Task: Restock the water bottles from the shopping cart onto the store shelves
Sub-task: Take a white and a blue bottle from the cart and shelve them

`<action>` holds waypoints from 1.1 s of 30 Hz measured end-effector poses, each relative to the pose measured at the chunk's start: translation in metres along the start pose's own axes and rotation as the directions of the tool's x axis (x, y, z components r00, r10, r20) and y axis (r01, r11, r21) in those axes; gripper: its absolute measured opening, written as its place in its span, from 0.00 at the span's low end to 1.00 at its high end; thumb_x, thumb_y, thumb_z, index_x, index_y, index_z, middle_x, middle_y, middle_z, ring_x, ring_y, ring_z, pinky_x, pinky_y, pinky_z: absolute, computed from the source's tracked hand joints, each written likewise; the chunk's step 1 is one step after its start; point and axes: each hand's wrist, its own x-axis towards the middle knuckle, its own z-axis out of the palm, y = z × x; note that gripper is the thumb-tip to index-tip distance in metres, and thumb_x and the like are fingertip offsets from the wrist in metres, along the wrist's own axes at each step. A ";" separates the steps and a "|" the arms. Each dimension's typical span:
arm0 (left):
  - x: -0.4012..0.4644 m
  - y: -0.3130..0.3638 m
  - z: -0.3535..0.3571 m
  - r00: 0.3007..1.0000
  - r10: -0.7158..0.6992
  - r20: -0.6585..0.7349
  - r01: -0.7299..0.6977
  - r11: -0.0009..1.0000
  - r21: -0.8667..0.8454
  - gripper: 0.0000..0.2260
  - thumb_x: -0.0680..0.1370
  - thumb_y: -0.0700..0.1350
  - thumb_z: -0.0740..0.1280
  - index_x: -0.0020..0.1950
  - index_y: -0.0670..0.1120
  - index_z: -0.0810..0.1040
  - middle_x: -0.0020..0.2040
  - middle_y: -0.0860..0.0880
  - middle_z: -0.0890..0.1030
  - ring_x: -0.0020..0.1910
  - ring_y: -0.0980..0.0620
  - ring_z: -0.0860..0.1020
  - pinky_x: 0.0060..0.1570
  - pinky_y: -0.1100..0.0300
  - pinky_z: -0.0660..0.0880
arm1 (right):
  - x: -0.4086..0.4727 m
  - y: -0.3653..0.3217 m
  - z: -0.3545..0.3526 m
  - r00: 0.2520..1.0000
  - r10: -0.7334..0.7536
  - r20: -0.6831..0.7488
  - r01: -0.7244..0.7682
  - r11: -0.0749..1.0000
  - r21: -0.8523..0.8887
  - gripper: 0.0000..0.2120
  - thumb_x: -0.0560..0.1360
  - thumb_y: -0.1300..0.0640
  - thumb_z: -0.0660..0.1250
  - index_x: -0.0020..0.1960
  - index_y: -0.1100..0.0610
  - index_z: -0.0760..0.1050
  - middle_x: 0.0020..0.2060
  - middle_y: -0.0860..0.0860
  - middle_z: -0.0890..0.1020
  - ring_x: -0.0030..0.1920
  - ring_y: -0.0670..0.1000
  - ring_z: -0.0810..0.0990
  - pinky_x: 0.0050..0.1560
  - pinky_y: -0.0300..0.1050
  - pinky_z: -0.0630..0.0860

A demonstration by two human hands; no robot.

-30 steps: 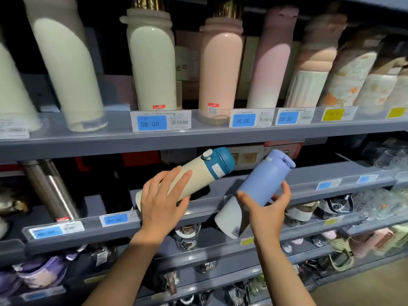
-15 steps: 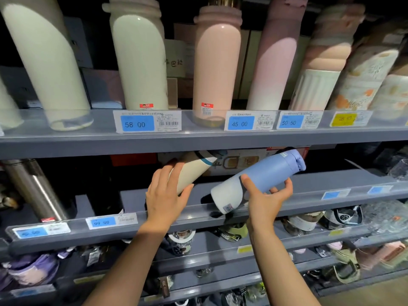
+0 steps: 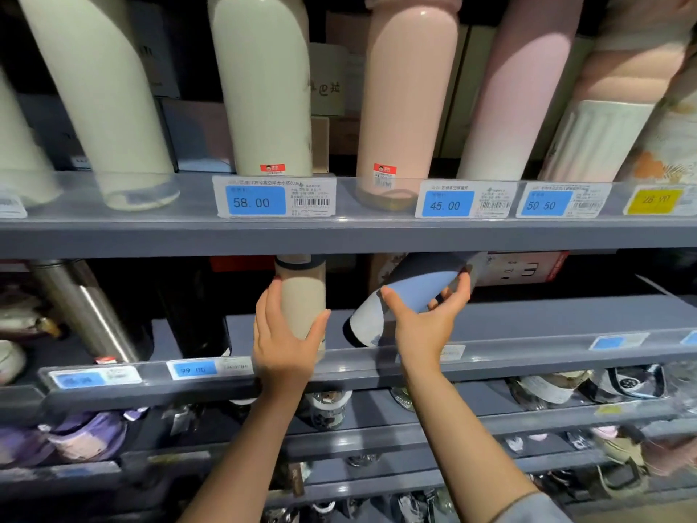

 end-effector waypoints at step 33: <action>0.000 -0.008 0.001 0.998 0.037 -0.051 -0.024 0.971 0.237 0.39 0.69 0.71 0.62 0.72 0.51 0.59 0.63 0.47 0.75 0.58 0.48 0.78 0.38 0.57 0.77 | -0.025 0.020 0.000 0.904 -0.249 0.347 0.411 0.727 -0.550 0.48 0.69 0.51 0.76 0.75 0.48 0.46 0.73 0.55 0.63 0.69 0.58 0.67 0.60 0.56 0.72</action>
